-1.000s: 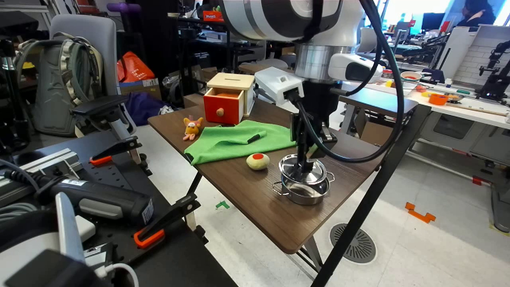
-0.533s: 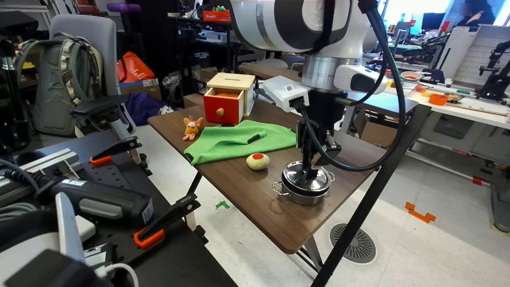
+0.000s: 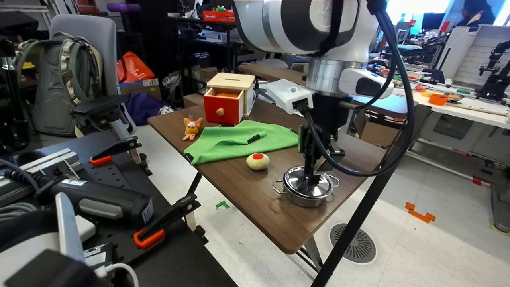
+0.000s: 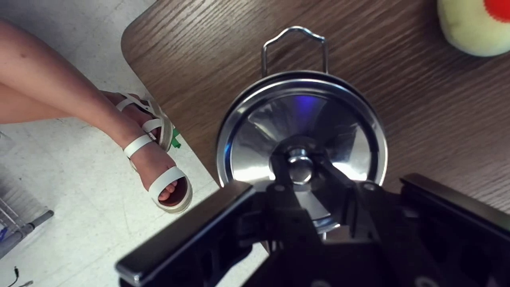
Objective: Cover the pot with the silver lid
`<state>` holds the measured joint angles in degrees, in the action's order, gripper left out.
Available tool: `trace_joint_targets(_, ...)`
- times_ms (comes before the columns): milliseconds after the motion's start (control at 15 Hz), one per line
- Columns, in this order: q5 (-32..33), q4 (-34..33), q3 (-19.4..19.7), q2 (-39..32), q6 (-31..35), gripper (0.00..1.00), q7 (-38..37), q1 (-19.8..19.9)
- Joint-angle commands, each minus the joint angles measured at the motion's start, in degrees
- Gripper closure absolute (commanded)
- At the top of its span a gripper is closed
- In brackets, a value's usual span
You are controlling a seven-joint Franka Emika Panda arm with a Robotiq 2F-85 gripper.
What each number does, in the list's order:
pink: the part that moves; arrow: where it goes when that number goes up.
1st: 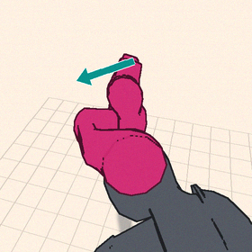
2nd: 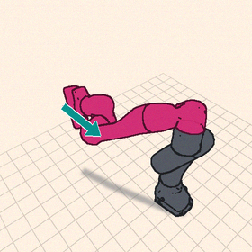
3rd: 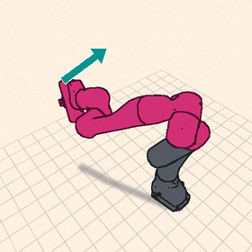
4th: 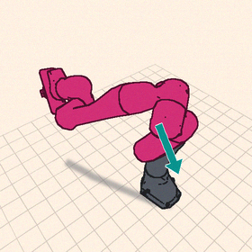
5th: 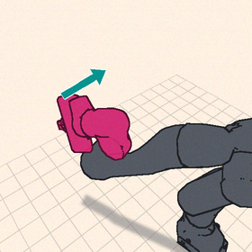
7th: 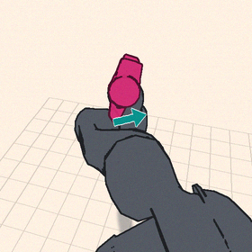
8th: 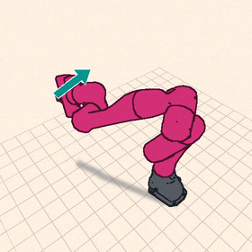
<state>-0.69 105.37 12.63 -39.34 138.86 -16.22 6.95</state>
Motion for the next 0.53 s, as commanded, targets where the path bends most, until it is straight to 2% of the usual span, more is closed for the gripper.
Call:
trace_joint_targets(0, 0.8, -0.2, 0.6, 0.0, -1.0, 0.94, -0.2, -0.2)
trace_joint_targets(67, 0.8, -0.2, 0.7, 0.0, -1.0, 0.94, -0.2, -0.2)
trace_joint_targets(133, 0.7, -0.2, 0.7, 0.0, -1.3, 0.53, -0.3, -0.2)
trace_joint_targets(200, 0.7, -0.2, 0.7, 0.1, -1.4, 0.52, -0.2, -0.1)
trace_joint_targets(267, 0.6, -0.1, 0.6, 0.2, -1.5, 0.46, 0.0, 0.0)
trace_joint_targets(467, 0.3, 0.6, 0.5, 1.0, -1.0, 0.23, 0.4, 0.2)
